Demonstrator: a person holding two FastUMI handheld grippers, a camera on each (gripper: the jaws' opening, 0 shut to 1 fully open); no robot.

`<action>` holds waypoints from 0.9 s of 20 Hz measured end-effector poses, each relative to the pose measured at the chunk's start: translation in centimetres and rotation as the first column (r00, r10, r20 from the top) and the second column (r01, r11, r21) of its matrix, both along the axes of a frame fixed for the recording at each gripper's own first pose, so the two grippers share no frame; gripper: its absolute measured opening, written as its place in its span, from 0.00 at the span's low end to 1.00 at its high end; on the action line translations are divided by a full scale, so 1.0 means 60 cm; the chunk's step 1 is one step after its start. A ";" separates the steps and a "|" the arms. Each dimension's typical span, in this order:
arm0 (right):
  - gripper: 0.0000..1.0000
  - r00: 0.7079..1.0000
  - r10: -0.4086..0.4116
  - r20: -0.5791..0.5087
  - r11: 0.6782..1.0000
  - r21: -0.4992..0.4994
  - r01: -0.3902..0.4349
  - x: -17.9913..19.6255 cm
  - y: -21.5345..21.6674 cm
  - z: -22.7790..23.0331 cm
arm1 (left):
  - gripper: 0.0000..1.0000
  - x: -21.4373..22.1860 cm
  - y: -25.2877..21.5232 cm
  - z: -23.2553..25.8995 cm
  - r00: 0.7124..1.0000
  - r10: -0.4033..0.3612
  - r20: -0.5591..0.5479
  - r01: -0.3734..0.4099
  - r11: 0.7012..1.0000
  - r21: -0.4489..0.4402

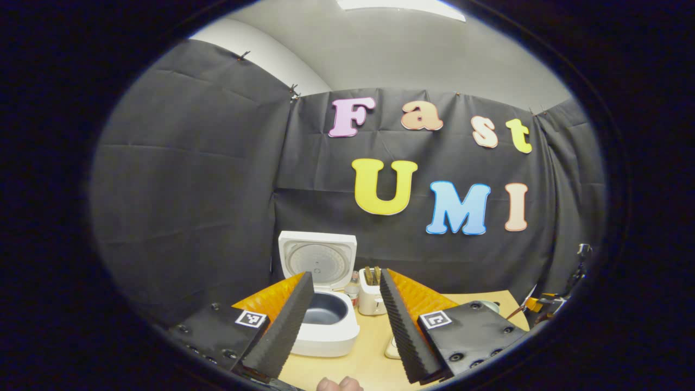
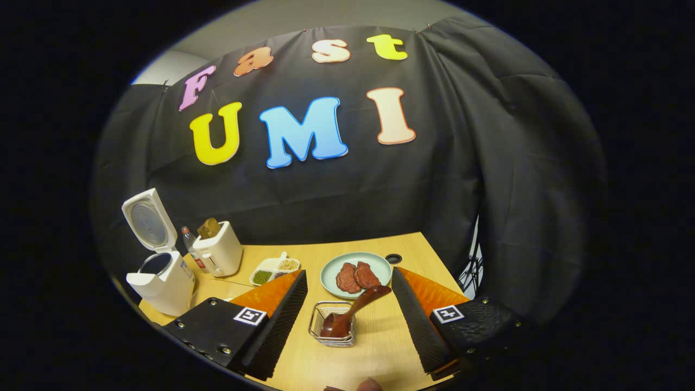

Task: Close the left gripper, press the button to open the rice cooker; take a wooden spoon from the chopstick holder with the right hand, scoop a spoonful of rice and pour it into the rice cooker, then put the wooden spoon back into the chopstick holder.

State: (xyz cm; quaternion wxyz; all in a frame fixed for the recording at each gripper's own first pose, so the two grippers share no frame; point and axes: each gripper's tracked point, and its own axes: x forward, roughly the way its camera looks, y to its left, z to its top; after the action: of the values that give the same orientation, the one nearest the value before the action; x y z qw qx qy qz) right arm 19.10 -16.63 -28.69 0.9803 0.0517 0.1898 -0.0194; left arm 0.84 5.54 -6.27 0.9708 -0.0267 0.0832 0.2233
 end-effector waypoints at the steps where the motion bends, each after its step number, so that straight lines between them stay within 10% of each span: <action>1: 0.96 1.000 -0.015 -0.002 1.000 0.002 0.015 0.006 -0.009 -0.017 | 0.87 -0.008 -0.007 0.005 1.000 0.003 -0.003 -0.003 1.000 0.011; 11: 0.98 0.993 -0.042 -0.112 0.989 0.135 0.057 0.073 -0.003 -0.142 | 0.87 -0.020 -0.076 -0.018 0.995 -0.025 -0.098 0.030 0.998 0.049; 13: 0.78 0.992 -0.052 -0.117 0.987 0.144 0.069 0.081 -0.005 -0.148 | 0.85 -0.020 -0.081 -0.025 0.994 -0.028 -0.104 0.032 0.999 0.033; 18: 0.69 0.984 -0.027 -0.175 0.975 0.213 0.065 0.088 0.016 -0.176 | 0.82 -0.028 -0.071 -0.033 0.994 -0.012 -0.110 0.013 1.000 0.004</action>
State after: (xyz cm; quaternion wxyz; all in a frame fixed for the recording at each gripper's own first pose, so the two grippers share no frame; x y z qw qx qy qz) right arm 24.40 -15.64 -39.25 0.9480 0.1613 0.2731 -0.0256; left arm -0.83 1.28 -8.24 0.9662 -0.0115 0.1363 0.2185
